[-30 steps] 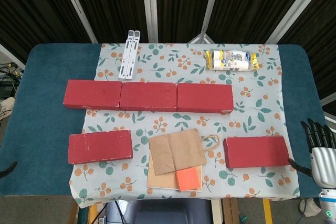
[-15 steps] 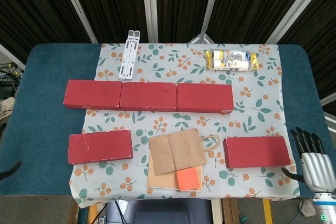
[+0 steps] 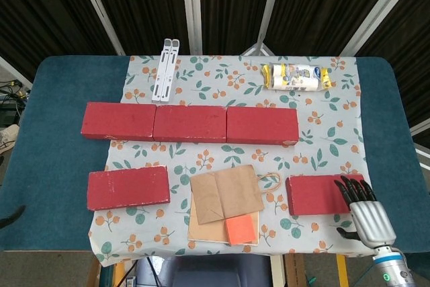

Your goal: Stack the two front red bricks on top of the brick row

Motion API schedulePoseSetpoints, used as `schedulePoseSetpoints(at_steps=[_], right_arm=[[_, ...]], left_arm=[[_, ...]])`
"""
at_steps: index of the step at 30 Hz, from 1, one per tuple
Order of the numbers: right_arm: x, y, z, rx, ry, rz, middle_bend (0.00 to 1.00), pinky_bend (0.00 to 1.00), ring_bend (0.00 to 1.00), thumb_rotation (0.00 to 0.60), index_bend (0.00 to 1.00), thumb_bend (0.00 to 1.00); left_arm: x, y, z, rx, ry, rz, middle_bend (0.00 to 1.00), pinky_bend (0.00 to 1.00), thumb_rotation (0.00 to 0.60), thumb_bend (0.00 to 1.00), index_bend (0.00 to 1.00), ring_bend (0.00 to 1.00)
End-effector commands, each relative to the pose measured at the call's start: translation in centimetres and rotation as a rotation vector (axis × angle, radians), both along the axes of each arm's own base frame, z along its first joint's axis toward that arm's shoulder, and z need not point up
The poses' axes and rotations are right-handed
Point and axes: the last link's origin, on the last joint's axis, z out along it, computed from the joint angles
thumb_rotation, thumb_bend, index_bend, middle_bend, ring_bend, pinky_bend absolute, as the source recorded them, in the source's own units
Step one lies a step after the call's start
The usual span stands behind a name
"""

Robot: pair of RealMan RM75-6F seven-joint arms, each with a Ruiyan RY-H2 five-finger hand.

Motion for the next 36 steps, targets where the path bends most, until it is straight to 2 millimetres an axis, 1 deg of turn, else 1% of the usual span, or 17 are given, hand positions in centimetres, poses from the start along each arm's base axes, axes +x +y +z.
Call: schedulePoseSetpoints(at_steps=[1,8,14,18,23,36], right_arm=[[0.7,-0.8,-0.9,0.036,0.012,0.001,0.00,0.00,0.00,0.600,0.00,0.04],[1.2,-3.0,-2.4,0.152,0.093,0.002,0.00,0.00,0.00,0.600,0.00,0.03],[1.7,-5.2,-2.6,0.172,0.132,-0.002,0.00,0.00,0.00,0.600,0.00,0.03],[1.8,-6.2,-2.6,0.182,0.145,-0.015,0.00,0.00,0.00,0.600,0.00,0.04],[1.7,-7.1,-2.4,0.206,0.171,-0.035,0.00,0.00,0.00,0.600,0.00,0.04],[2.0,-7.9,-2.4,0.258,0.203,-0.056,0.00,0.00,0.00,0.600,0.00,0.04]], left_arm=[[-0.1,0.0,0.1,0.002,-0.005,0.002,0.00,0.12,0.600,0.00,0.02,0.00],[-0.1,0.1,0.1,-0.002,0.000,0.005,0.00,0.12,0.600,0.00,0.02,0.00],[-0.2,0.1,0.2,0.011,0.008,0.015,0.00,0.12,0.600,0.00,0.02,0.00],[-0.2,0.0,0.3,0.015,0.015,0.019,0.00,0.12,0.600,0.00,0.02,0.00],[-0.2,0.0,0.2,0.020,0.023,0.026,0.00,0.12,0.600,0.00,0.02,0.00],[0.0,0.1,-0.3,0.003,0.042,0.030,0.00,0.12,0.600,0.00,0.02,0.00]])
